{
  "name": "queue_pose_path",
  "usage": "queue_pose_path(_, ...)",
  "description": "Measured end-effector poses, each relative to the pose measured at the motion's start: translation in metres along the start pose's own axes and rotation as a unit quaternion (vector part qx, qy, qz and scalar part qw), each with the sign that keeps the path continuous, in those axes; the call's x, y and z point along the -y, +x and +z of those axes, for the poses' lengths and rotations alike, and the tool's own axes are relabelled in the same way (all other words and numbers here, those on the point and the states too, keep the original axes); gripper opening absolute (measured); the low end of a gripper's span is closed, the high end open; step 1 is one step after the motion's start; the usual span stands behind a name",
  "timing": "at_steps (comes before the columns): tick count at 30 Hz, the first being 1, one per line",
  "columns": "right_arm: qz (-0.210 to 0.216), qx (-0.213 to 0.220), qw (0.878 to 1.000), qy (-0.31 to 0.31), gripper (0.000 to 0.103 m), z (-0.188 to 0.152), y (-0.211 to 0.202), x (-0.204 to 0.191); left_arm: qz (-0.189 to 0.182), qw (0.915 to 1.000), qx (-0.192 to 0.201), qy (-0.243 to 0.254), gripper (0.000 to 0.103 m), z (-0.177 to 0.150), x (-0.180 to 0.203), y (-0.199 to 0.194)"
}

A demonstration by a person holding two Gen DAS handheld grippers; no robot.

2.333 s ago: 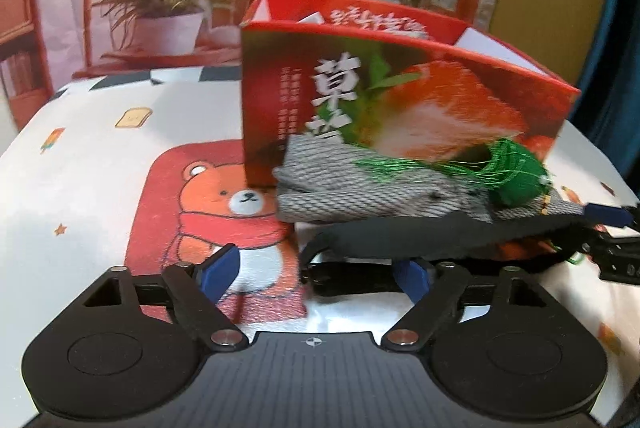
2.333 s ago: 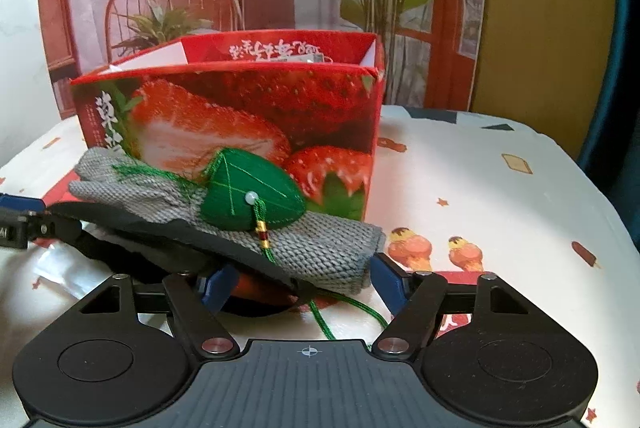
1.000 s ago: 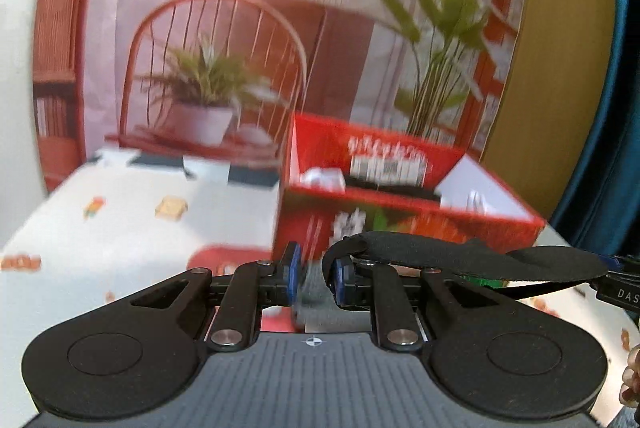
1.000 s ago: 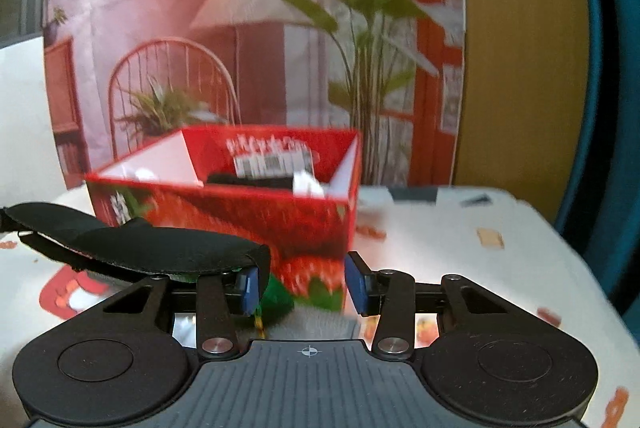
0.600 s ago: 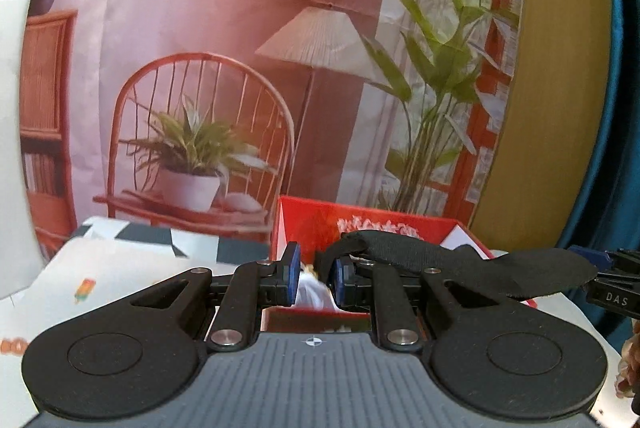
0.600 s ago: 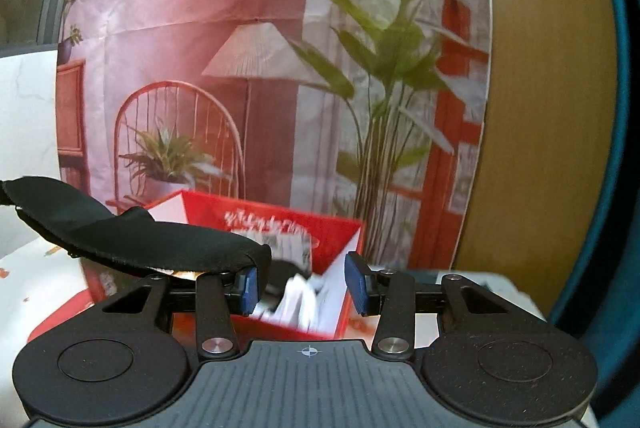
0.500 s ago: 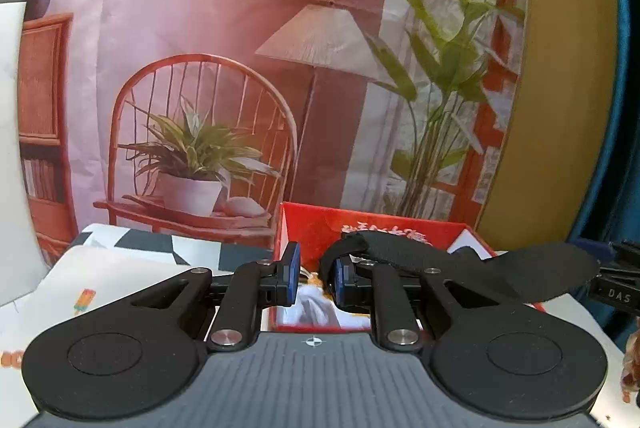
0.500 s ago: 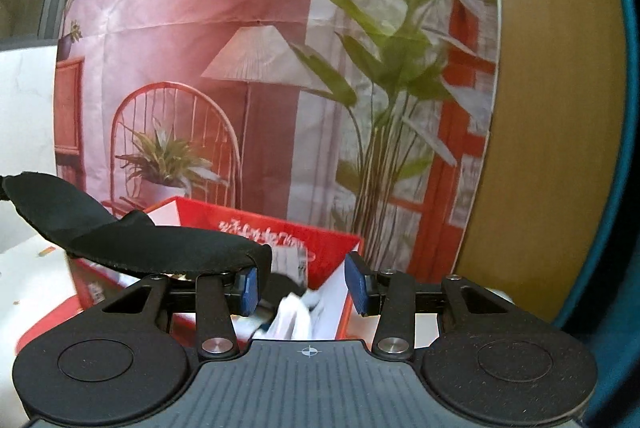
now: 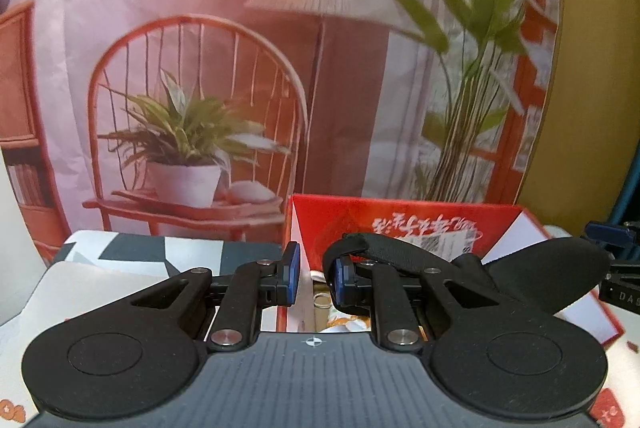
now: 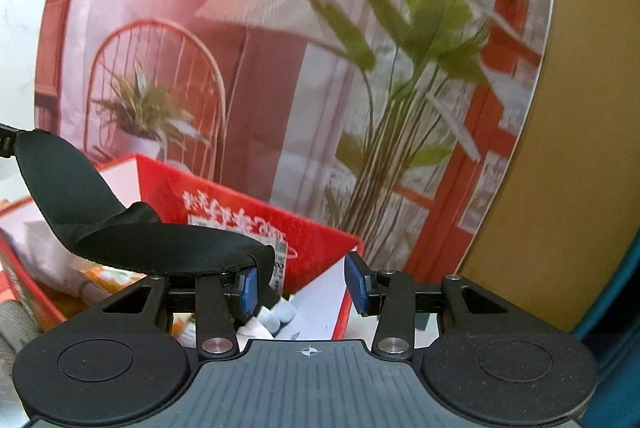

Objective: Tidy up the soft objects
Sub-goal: 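Lift the black eye mask with both tools and carry it over the red box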

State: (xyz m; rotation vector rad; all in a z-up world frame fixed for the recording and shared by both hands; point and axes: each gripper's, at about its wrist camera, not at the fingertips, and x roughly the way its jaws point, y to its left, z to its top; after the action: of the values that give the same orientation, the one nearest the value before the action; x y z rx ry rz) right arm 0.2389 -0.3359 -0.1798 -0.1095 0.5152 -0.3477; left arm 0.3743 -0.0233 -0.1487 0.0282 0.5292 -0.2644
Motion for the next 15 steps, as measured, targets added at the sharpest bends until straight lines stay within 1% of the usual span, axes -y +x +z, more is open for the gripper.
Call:
queue_pose_path(4,0.004,-0.023,1.000,0.003,0.040,-0.002,0.023,0.003,0.001,0.9999,-0.012,0.006,0.019,-0.001,-0.001,0.017)
queue_pose_path(9,0.010,-0.048,0.999,-0.005,0.040,-0.002,0.043,0.003,-0.002,0.9995,-0.022,0.021,0.019,-0.001,0.001,0.031)
queue_pose_path(13,0.021,-0.071,0.997,-0.016,0.040,-0.001,0.054,0.002,-0.009,0.9984,-0.037,0.041,0.019,-0.001,0.008,0.038)
queue_pose_path(15,0.031,-0.083,0.996,-0.018,0.042,-0.002,0.056,0.002,-0.012,0.9973,-0.045,0.056,0.019,-0.002,0.012,0.038)
